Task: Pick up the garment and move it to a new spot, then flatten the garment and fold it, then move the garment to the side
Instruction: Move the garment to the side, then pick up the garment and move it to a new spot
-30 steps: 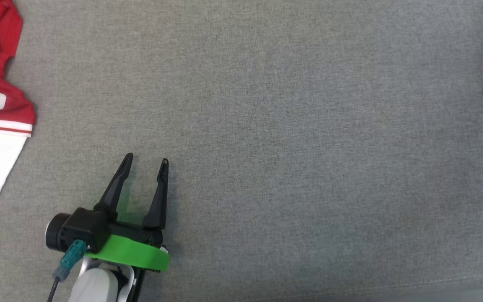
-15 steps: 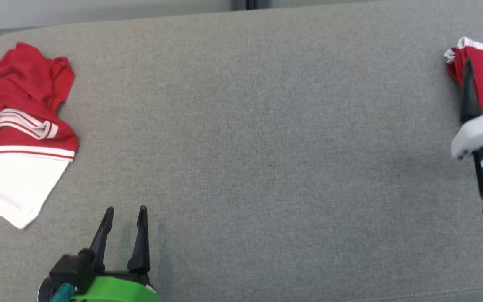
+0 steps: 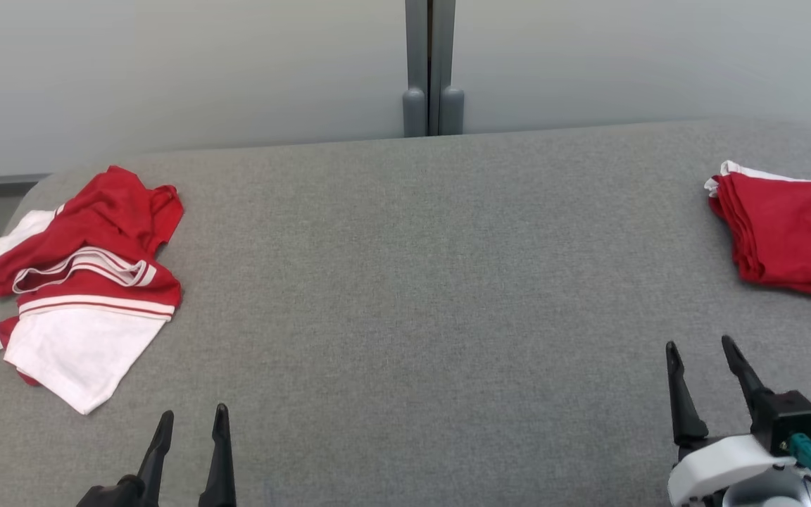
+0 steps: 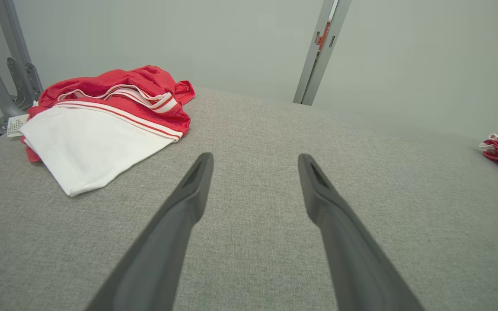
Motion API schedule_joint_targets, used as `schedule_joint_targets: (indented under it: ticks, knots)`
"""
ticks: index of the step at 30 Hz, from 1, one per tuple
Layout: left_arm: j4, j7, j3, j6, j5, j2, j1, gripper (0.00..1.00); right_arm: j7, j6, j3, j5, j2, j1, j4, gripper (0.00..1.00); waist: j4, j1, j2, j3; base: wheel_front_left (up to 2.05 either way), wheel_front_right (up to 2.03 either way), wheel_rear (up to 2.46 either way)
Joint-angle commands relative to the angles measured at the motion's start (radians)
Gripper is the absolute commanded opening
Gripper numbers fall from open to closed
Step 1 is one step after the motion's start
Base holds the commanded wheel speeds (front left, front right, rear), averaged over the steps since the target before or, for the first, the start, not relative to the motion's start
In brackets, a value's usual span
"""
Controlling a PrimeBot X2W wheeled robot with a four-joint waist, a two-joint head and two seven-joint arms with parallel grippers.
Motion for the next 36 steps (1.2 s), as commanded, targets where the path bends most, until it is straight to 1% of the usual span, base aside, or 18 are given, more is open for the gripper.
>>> schedule_joint_targets:
  ticks: [1,5,10,16,18,22,25,30,33,36]
  knots:
    - [-0.005,0.0,0.009,0.0,0.0,0.001,0.019,1.0,-0.003,-0.001,0.003,0.009,0.005,0.027,-0.009,1.0,-0.012,0.0,0.0,-0.028,0.0,0.0,0.0]
    - [-0.01,0.0,0.022,0.0,-0.001,0.001,0.031,1.0,-0.003,-0.001,0.012,0.011,0.023,0.069,-0.017,1.0,-0.028,0.0,0.0,-0.034,0.0,0.0,0.0]
    - [-0.007,0.0,0.022,0.0,0.005,0.001,0.028,1.0,-0.003,-0.001,0.023,0.013,0.028,0.076,-0.013,1.0,-0.034,0.0,0.0,-0.034,0.0,0.0,0.0]
    - [-0.004,0.0,0.008,0.0,0.011,0.001,0.014,1.0,-0.003,-0.001,0.039,0.029,0.029,0.063,-0.004,1.0,-0.016,0.0,0.0,-0.034,0.0,0.0,0.0]
    - [-0.003,0.0,0.004,0.0,0.015,0.001,0.009,1.0,-0.003,-0.001,0.042,0.031,0.029,0.067,-0.001,1.0,0.006,0.0,0.0,-0.036,0.0,0.0,0.0]
    - [0.004,0.0,0.005,0.0,0.019,0.002,0.004,1.0,-0.003,-0.001,0.064,0.044,0.029,0.082,0.006,1.0,0.077,0.0,0.0,-0.042,0.0,0.0,0.0]
    - [0.013,0.0,0.001,0.0,0.02,0.002,0.012,1.0,-0.003,-0.001,0.091,0.062,0.029,0.084,0.015,1.0,0.156,0.0,0.0,-0.05,0.0,0.0,0.0]
    - [0.02,0.0,0.033,0.002,0.006,0.002,0.05,1.0,-0.003,-0.001,0.164,0.087,0.029,0.044,0.031,1.0,0.274,0.0,0.0,-0.065,0.0,0.0,0.0]
    - [0.017,0.0,0.058,0.002,-0.001,0.002,0.073,1.0,-0.003,-0.001,0.205,0.098,0.029,0.025,0.041,1.0,0.313,0.0,0.0,-0.072,0.0,0.0,0.0]
    - [0.012,0.0,0.068,0.002,-0.002,0.001,0.086,1.0,-0.003,-0.001,0.217,0.1,0.027,0.017,0.049,1.0,0.338,0.0,0.0,-0.076,0.0,0.0,0.0]
